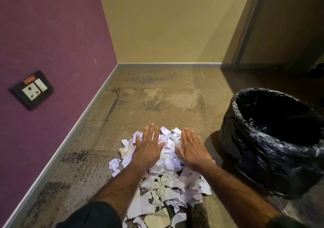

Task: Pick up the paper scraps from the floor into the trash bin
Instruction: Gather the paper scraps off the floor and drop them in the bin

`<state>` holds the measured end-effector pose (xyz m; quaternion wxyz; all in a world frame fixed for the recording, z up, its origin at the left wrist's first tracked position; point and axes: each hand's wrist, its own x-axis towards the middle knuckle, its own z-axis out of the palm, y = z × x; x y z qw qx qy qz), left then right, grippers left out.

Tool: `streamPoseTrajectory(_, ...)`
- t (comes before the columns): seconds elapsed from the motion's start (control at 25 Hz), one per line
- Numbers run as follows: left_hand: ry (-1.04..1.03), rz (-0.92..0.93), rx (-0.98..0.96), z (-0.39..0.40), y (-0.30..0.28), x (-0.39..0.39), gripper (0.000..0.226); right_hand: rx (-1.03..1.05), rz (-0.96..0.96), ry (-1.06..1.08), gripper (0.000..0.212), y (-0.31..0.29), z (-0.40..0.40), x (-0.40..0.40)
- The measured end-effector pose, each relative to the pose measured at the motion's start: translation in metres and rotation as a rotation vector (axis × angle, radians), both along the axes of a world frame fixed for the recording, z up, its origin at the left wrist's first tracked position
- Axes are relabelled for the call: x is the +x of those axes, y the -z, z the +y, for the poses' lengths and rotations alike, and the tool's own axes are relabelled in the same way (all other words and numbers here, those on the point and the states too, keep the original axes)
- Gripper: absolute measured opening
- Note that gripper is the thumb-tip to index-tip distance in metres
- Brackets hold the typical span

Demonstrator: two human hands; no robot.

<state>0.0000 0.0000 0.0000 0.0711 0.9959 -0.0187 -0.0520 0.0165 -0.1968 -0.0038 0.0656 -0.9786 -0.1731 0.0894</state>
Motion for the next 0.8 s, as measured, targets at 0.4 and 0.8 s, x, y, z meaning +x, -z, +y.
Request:
streamPoseTrajectory(0.4,0.005,0.315,-0.113,0.012,0.018,-0.017,0.101,0.011,0.347,0.115,0.119,0.024,-0.001,-0.013)
streamPoseTrajectory(0.8,0.055,0.254,-0.161,-0.005,0.037,-0.031,0.082,0.114,0.267,0.174,0.083,0.026,0.014,-0.031)
